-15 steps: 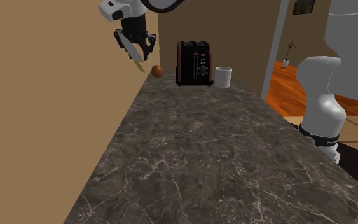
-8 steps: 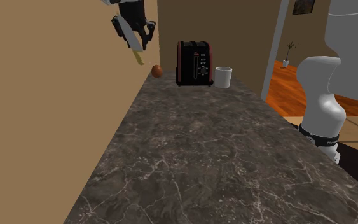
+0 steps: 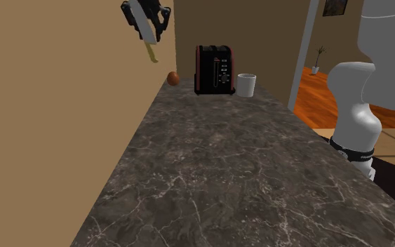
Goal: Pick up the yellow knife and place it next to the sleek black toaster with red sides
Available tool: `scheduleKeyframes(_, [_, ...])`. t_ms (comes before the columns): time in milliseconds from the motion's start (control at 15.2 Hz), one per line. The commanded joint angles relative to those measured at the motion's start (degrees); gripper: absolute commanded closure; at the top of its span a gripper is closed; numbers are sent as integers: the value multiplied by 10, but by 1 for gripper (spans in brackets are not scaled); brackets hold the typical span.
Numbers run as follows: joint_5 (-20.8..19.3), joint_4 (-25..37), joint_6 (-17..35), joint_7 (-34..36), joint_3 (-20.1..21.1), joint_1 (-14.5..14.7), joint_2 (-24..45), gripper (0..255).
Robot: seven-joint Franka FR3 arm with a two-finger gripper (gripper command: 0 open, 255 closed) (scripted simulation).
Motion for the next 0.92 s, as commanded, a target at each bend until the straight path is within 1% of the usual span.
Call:
scheduleKeyframes(0, [3, 20, -15, -7, 0, -2, 4, 255])
scheduleKeyframes(66, [5, 30, -23, -11, 0, -3, 6, 255])
scheduleKeyframes(264, [-31, -61, 7, -6, -10, 8, -65, 255])
scheduleKeyframes(462, [-66, -136, 28, -3, -18, 11, -131, 255])
scheduleKeyframes(858, [-132, -254, 52, -6, -30, 1, -249, 255])
